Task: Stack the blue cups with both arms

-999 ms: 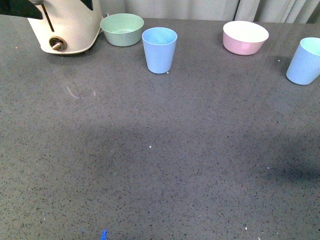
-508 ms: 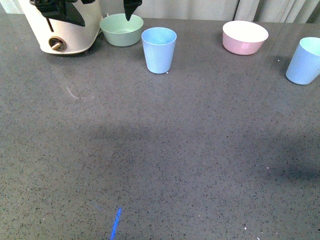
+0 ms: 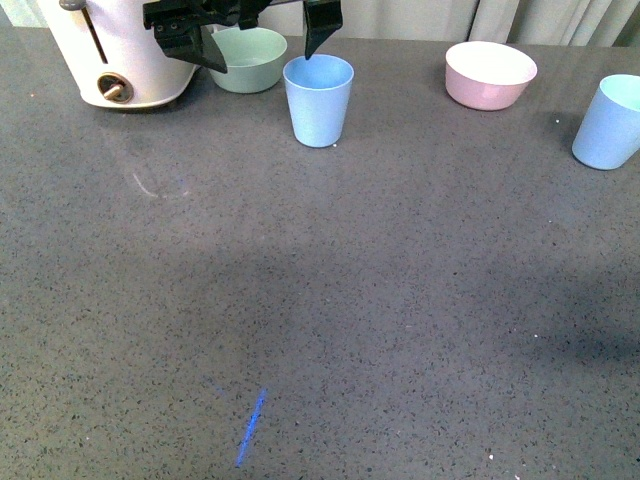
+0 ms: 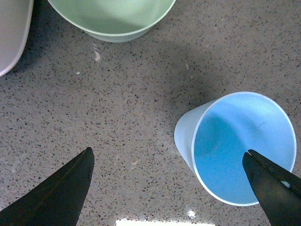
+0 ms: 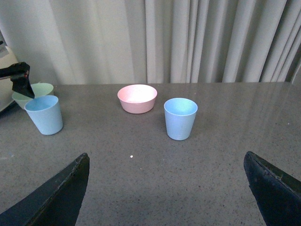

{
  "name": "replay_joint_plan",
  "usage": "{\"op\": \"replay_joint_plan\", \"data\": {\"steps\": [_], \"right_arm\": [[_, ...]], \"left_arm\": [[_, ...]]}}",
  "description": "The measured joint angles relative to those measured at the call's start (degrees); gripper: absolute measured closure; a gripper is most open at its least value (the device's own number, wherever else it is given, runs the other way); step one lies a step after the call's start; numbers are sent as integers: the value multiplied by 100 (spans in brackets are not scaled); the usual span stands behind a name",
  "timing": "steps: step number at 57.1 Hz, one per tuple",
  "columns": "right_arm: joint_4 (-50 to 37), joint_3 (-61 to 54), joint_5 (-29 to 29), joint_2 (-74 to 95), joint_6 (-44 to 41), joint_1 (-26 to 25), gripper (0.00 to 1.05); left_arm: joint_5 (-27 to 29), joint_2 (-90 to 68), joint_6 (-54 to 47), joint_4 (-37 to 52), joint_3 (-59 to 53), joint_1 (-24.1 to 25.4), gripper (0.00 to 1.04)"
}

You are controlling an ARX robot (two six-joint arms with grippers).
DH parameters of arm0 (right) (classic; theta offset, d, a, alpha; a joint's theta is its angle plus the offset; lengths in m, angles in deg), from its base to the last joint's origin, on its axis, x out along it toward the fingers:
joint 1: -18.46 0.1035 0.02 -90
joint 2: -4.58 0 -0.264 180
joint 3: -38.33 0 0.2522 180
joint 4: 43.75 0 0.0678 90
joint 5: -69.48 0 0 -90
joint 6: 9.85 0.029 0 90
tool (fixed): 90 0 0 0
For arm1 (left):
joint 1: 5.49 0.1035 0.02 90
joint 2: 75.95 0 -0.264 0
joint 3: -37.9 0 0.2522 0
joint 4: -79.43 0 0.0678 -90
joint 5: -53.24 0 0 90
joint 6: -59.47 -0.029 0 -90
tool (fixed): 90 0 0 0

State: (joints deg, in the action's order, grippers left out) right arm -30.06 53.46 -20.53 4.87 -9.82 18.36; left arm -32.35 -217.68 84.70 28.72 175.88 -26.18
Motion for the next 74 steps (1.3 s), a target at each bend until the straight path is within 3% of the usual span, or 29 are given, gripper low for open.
{"op": "replay_joint_plan", "data": {"steps": [22, 30, 40, 50, 74], "right_arm": [[0, 0, 2, 0, 0, 0, 9], [0, 0, 0, 0, 0, 0, 9], [0, 0, 0, 0, 0, 0, 9], [0, 0, 0, 0, 0, 0, 9], [0, 0, 2, 0, 0, 0, 9]], "left_arm": [[214, -669, 184, -531, 916, -140, 12], [282, -813, 269, -688, 1095, -216, 32], [256, -1178, 601, -1189, 1810, -382, 69], [264, -1139, 1023, -1266, 1845, -485, 103], [238, -190, 1932, -1309, 778, -1014, 103]]}}
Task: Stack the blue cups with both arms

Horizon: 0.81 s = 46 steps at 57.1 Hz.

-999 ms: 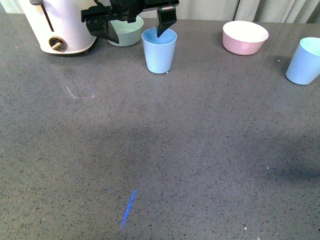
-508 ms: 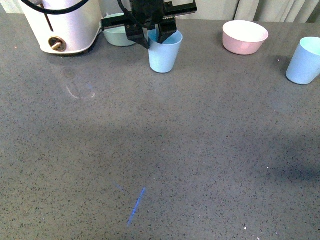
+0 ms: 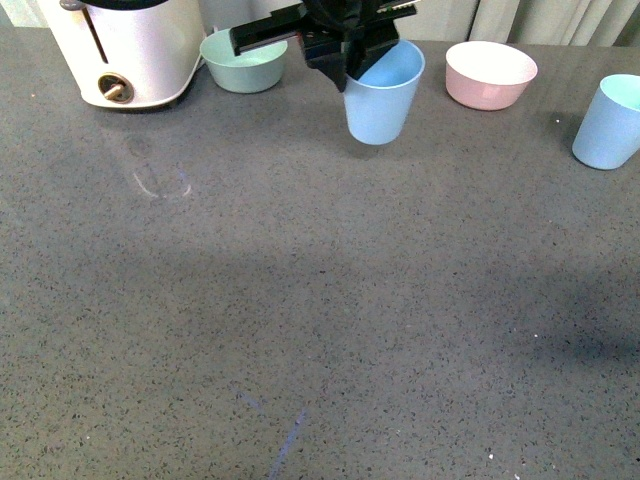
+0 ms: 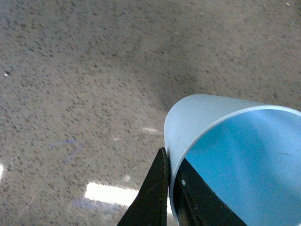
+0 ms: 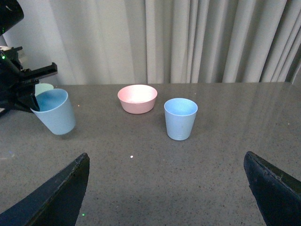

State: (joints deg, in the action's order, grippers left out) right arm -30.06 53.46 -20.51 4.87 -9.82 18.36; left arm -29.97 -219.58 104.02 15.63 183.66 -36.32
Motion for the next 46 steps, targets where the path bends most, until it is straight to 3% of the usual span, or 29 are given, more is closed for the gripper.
{"op": "replay_joint_plan", "data": {"steps": [29, 46], "right_arm": [[0, 0, -2, 0, 0, 0, 9], [0, 0, 0, 0, 0, 0, 9]], "left_arm": [[79, 37, 232, 289, -903, -374, 102], [-70, 107, 221, 490, -1311, -372, 67]]}}
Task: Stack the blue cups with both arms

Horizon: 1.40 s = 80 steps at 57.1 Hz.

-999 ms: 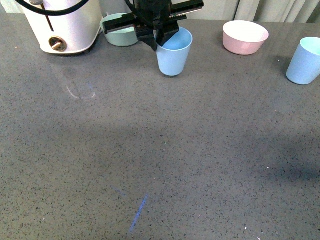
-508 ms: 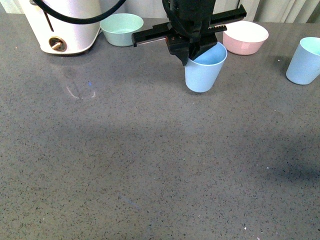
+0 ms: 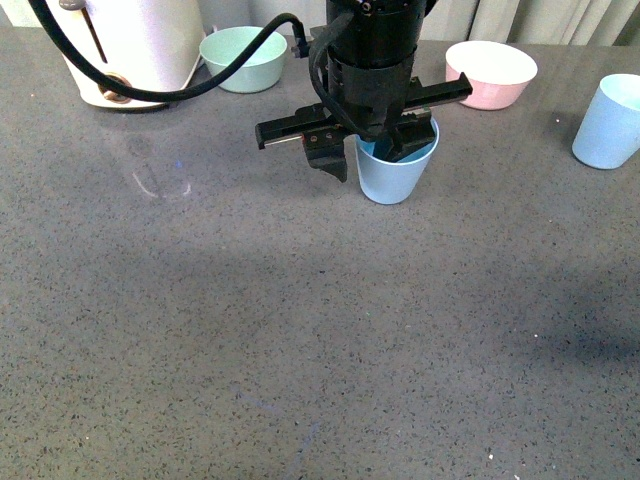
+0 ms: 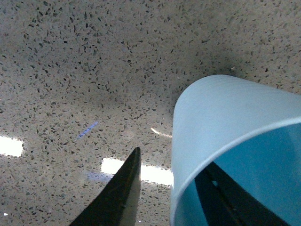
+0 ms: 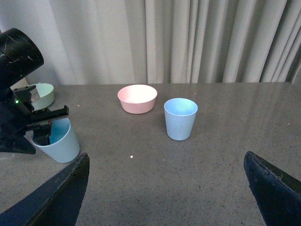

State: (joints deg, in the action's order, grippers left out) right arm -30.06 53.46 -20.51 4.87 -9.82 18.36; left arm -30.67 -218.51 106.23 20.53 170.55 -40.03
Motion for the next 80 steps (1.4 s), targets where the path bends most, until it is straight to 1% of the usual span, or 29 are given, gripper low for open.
{"op": "replay_joint_plan", "data": {"steps": [1, 6, 10, 17, 22, 25, 29, 37, 41, 46, 48, 54, 58, 59, 60, 61, 63, 64, 65, 66, 68, 69, 71, 72, 74, 75, 78, 80], "right_arm": [[0, 0, -2, 0, 0, 0, 9], [0, 0, -2, 0, 0, 0, 9], [0, 0, -2, 0, 0, 0, 9], [0, 0, -2, 0, 0, 0, 9], [0, 0, 0, 0, 0, 0, 9], [0, 0, -2, 0, 0, 0, 9], [0, 0, 0, 0, 0, 0, 9], [0, 0, 0, 0, 0, 0, 9], [0, 0, -2, 0, 0, 0, 9], [0, 0, -2, 0, 0, 0, 9], [0, 0, -2, 0, 0, 0, 9], [0, 0, 0, 0, 0, 0, 9], [0, 0, -2, 0, 0, 0, 9], [0, 0, 0, 0, 0, 0, 9], [0, 0, -2, 0, 0, 0, 9], [0, 0, -2, 0, 0, 0, 9], [0, 0, 2, 0, 0, 0, 9], [0, 0, 2, 0, 0, 0, 9], [0, 0, -2, 0, 0, 0, 9], [0, 0, -2, 0, 0, 0, 9], [0, 0, -4, 0, 0, 0, 9], [0, 0, -2, 0, 0, 0, 9], [0, 0, -2, 0, 0, 0, 9], [0, 0, -2, 0, 0, 0, 9], [0, 0, -2, 0, 0, 0, 9], [0, 0, 0, 0, 0, 0, 9], [0, 0, 0, 0, 0, 0, 9], [0, 0, 0, 0, 0, 0, 9]], "left_arm": [[-11, 4, -2, 24, 0, 0, 63], [-35, 44, -13, 33, 17, 0, 52], [-66, 111, -20, 57, 61, 4, 38], [-101, 181, -28, 59, 184, 7, 22], [-144, 297, -61, 68, 286, 15, 8], [-153, 426, -87, 109, 286, 33, 9], [-151, 590, -111, 232, 199, 52, 9], [-28, 1213, -201, 566, -376, 142, 9], [181, 1733, -321, 1005, -957, 264, 9], [229, 2197, -463, 1523, -1508, 431, 9], [160, 2474, -557, 1869, -1867, 549, 9], [44, 3056, -675, 2542, -2645, 833, 9], [-190, 3432, -697, 2992, -3158, 1073, 9], [-146, 3484, -734, 3115, -3250, 1099, 9], [223, 3681, -1075, 3904, -3692, 1178, 14], [385, 3744, -1285, 4216, -3853, 1200, 16], [916, 4009, -1928, 5458, -4527, 1303, 23], [1010, 4083, -2026, 5770, -4712, 1331, 25], [1150, 4227, -2358, 6328, -5062, 1390, 28], [1191, 4297, -2597, 6581, -5228, 1421, 30], [1196, 4581, -3191, 7499, -5880, 1550, 37], [1193, 4651, -3318, 7696, -6030, 1580, 39], [1165, 4924, -3692, 8367, -6585, 1685, 46], [1137, 4988, -3810, 8502, -6712, 1709, 48], [1029, 5235, -4030, 8924, -7173, 1794, 55], [1008, 5296, -4083, 9007, -7283, 1816, 57], [870, 5598, -4321, 9307, -7851, 1947, 68], [813, 5727, -4385, 9392, -8105, 2011, 73]]}}
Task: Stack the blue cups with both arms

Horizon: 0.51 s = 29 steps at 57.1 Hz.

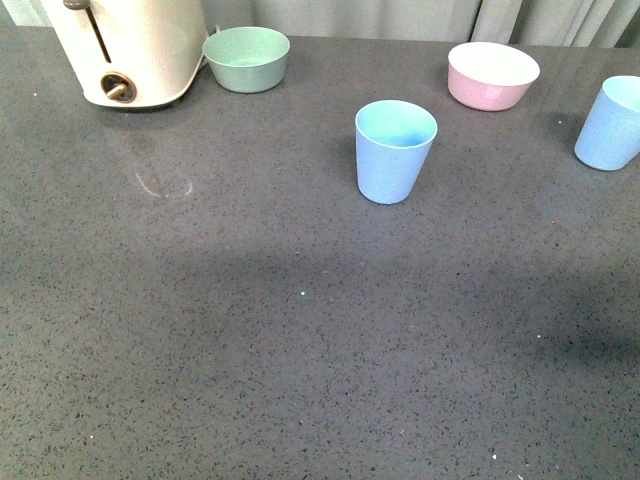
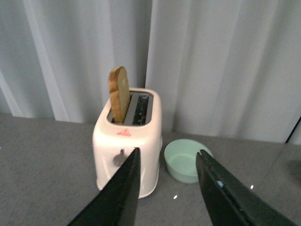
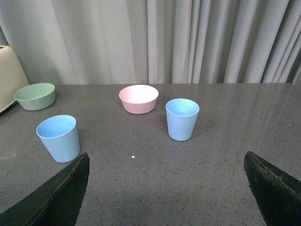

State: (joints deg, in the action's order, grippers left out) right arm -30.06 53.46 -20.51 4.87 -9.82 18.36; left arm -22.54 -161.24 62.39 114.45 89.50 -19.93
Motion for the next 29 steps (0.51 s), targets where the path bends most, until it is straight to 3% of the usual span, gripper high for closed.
{"op": "replay_joint_plan", "data": {"steps": [8, 29], "right_arm": [[0, 0, -2, 0, 0, 0, 9], [0, 0, -2, 0, 0, 0, 9]], "left_arm": [[-369, 708, -164, 275, -1174, 321, 103], [-822, 2059, -227, 297, -2511, 798, 103]]}}
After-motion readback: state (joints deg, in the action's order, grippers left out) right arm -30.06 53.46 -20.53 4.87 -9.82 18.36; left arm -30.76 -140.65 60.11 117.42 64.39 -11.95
